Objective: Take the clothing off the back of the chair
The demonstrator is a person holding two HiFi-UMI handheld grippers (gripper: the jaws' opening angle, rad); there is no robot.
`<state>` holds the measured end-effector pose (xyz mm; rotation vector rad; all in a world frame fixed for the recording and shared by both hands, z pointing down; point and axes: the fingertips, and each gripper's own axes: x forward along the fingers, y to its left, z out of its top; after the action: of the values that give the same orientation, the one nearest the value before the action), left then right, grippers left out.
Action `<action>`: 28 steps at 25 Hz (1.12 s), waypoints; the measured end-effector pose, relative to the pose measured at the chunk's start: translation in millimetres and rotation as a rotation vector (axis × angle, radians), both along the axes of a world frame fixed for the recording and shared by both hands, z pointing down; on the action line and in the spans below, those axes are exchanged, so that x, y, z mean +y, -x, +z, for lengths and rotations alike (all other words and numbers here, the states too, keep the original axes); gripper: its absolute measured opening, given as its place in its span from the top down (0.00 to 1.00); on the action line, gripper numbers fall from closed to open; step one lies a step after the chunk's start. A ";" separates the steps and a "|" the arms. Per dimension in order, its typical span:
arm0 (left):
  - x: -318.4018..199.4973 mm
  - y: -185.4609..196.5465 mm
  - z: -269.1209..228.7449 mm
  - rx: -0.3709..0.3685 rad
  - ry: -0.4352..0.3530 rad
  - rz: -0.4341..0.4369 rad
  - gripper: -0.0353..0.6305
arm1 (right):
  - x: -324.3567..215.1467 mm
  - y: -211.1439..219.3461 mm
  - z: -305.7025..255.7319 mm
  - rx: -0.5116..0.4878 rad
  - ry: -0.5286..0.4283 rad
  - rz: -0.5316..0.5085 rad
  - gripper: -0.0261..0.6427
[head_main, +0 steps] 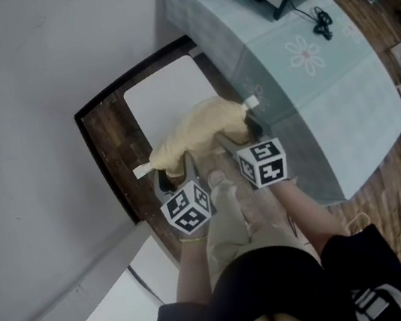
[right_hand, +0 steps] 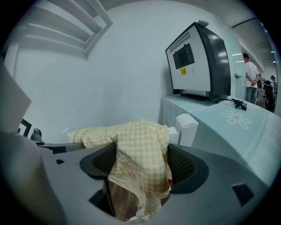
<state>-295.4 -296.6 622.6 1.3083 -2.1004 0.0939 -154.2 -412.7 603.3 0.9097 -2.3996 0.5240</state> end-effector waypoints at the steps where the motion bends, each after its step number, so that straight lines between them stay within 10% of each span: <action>1: -0.1 -0.4 -0.2 0.004 0.001 0.002 0.42 | 0.1 0.2 -0.2 0.000 0.002 0.001 0.42; 7: -7.9 -11.5 -4.2 0.001 0.003 0.030 0.66 | 1.8 2.7 -0.1 0.002 0.034 -0.020 0.44; 13: -14.3 -19.6 -5.7 0.013 0.014 0.055 0.81 | 12.5 6.4 -2.9 -0.015 0.064 -0.041 0.68; 28: -2.8 -33.8 -25.5 0.068 -0.027 0.120 0.86 | 33.7 -2.6 -22.9 -0.039 0.063 -0.067 0.81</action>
<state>-261.6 -299.3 597.0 1.4337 -1.9716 0.0720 -151.6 -379.0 580.4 0.7965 -2.4244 0.5939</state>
